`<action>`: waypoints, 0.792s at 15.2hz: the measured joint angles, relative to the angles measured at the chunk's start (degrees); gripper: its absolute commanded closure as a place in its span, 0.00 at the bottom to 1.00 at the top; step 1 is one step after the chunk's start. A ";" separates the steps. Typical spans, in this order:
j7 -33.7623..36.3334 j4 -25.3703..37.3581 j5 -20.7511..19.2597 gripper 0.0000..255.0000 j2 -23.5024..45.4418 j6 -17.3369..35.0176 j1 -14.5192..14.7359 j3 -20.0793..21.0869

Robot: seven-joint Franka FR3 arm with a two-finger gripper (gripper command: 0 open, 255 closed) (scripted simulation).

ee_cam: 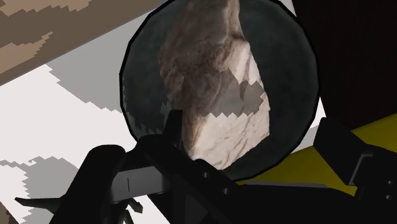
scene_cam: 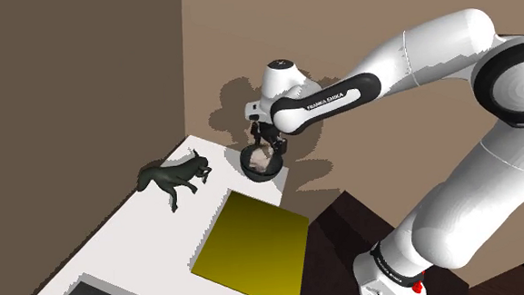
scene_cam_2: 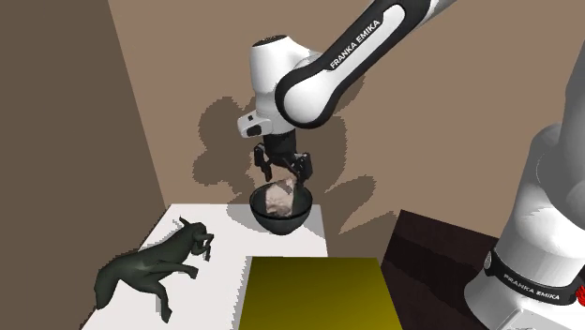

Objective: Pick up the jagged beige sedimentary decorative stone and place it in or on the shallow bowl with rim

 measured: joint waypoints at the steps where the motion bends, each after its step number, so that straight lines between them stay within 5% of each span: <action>1: 0.01 -0.01 0.00 0.00 0.00 0.01 0.00 0.00; 6: -0.88 2.54 1.58 0.00 -3.66 -6.07 0.46 0.55; 12: -1.15 2.88 1.81 0.00 -4.23 -7.02 0.46 0.55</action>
